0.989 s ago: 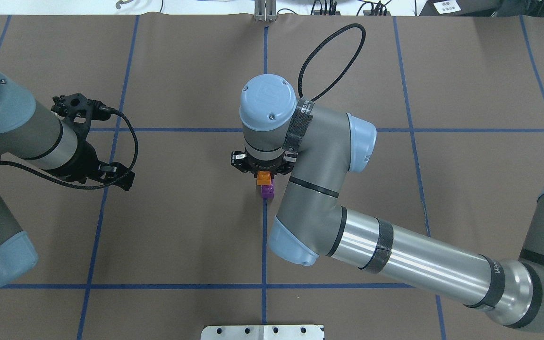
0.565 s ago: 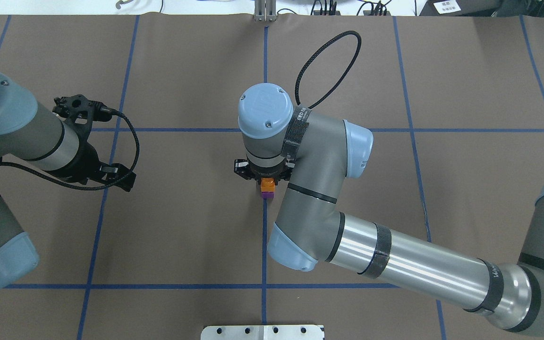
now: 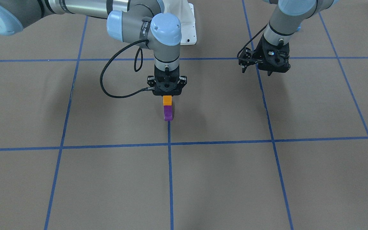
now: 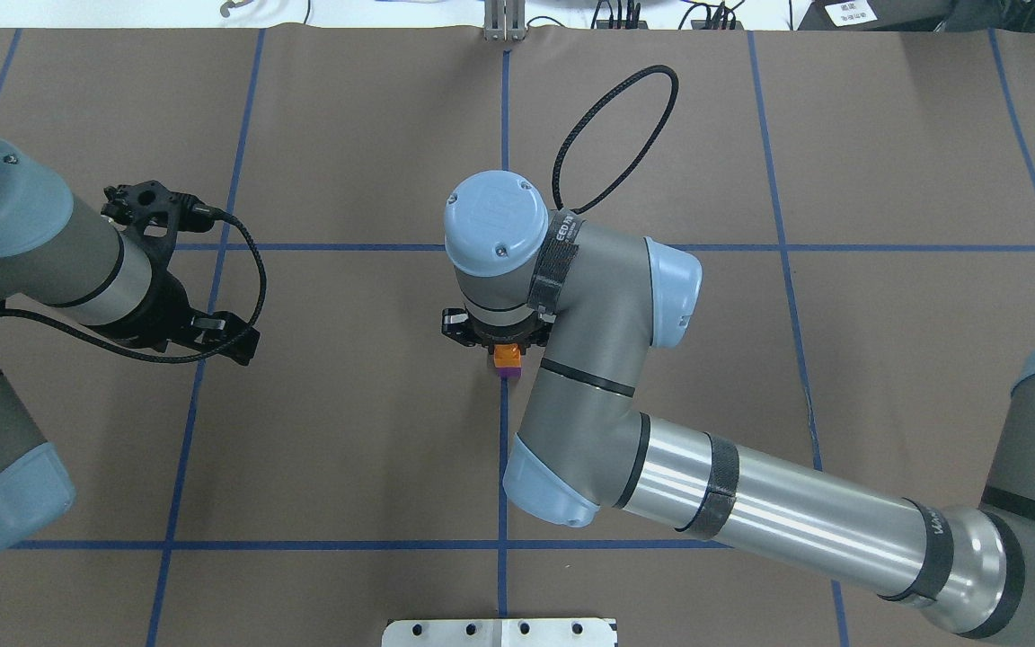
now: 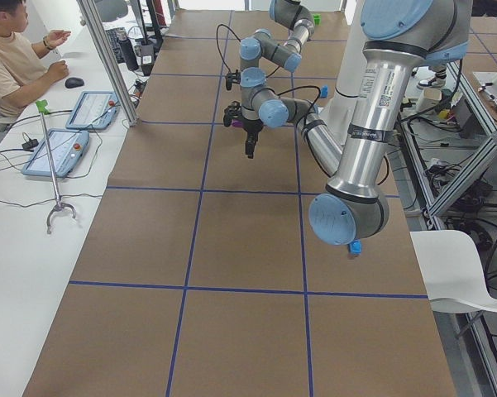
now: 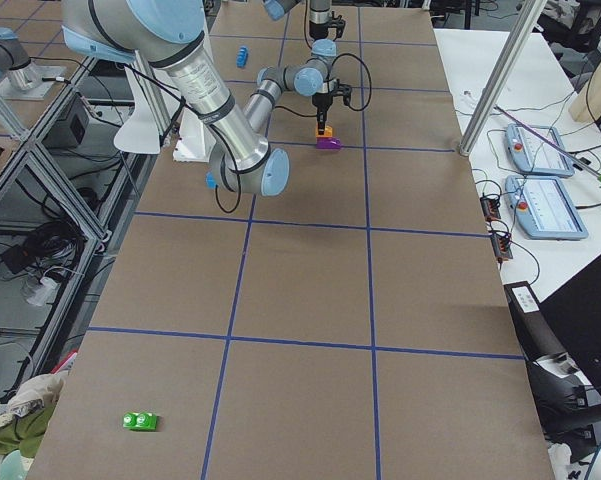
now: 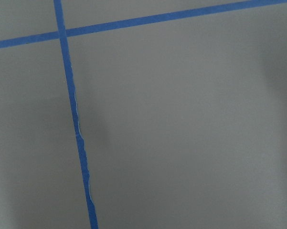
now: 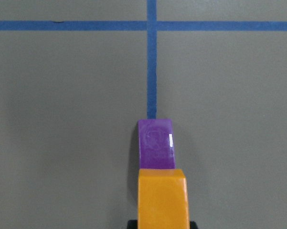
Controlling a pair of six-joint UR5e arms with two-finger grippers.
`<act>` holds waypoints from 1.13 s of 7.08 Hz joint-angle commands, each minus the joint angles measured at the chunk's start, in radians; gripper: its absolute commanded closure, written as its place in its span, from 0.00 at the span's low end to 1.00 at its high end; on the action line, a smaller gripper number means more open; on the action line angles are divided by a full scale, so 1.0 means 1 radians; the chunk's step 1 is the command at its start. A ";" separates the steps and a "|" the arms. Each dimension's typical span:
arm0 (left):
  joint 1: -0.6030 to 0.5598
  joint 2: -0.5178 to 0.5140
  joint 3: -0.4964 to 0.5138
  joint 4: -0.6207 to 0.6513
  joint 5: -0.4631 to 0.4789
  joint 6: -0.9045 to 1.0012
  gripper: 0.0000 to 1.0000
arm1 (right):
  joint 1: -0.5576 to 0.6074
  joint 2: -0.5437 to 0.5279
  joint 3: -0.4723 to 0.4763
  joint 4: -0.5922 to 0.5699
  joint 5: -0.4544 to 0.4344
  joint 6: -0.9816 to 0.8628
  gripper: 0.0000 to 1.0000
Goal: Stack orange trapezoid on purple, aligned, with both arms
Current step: 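Lower the orange block onto the purple block, aligning it with the right gripper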
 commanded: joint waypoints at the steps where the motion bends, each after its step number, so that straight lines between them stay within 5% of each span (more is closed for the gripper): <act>1: 0.000 -0.001 0.000 0.000 -0.001 -0.001 0.00 | -0.003 0.002 0.000 0.000 -0.008 -0.029 1.00; 8: 0.003 -0.002 -0.002 0.000 0.000 -0.015 0.00 | -0.009 0.000 -0.009 0.003 -0.020 -0.046 1.00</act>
